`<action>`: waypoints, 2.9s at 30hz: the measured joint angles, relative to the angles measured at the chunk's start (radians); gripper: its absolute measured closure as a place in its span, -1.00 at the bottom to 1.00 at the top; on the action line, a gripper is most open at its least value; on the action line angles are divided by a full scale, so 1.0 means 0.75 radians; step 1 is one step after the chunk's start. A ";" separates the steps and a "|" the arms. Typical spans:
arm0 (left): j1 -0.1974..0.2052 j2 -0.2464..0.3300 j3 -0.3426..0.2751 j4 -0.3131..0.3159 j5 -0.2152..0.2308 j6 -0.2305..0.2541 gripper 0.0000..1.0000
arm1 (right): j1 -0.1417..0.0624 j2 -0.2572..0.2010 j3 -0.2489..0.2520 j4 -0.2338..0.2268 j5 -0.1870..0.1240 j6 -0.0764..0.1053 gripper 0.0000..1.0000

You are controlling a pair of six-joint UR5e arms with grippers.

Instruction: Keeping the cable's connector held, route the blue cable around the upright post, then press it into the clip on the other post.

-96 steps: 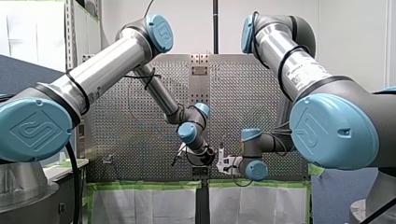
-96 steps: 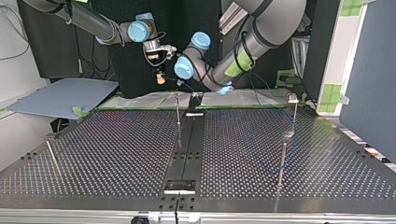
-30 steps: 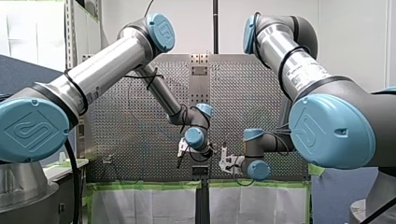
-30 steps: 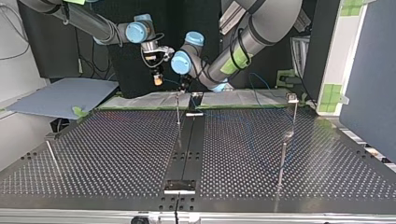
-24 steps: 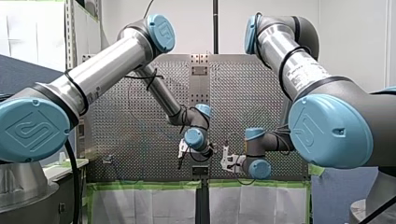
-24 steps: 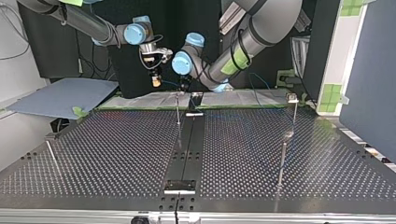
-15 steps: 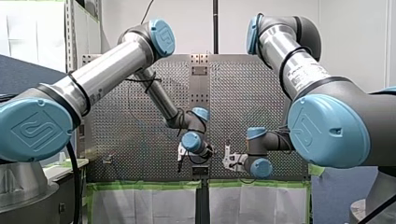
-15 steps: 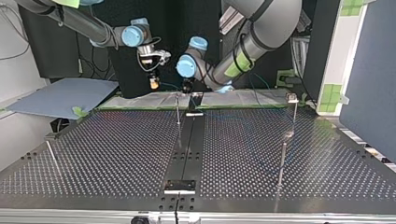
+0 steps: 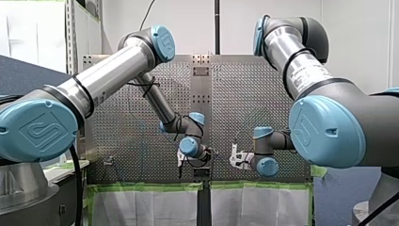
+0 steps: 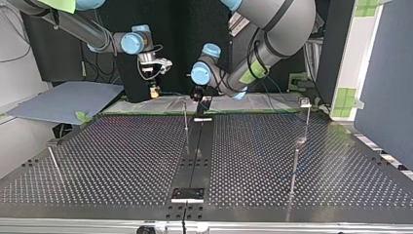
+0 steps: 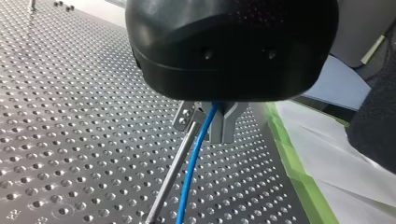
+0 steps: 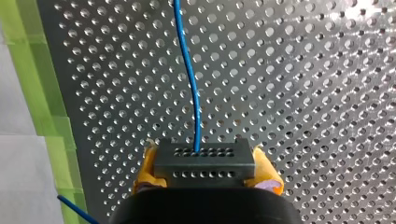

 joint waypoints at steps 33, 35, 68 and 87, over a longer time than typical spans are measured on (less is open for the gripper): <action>0.022 -0.002 0.000 0.090 0.055 -0.065 0.97 | -0.114 0.074 -0.102 0.106 -0.084 -0.070 1.00; 0.022 -0.002 0.000 0.098 0.069 -0.074 0.97 | -0.115 0.074 -0.115 0.116 -0.084 -0.080 1.00; 0.038 -0.068 0.000 0.118 0.129 -0.016 0.97 | -0.109 0.073 -0.179 0.185 -0.093 -0.127 1.00; 0.041 -0.053 0.000 0.117 0.144 0.059 0.97 | -0.116 0.015 -0.180 0.187 -0.122 -0.135 1.00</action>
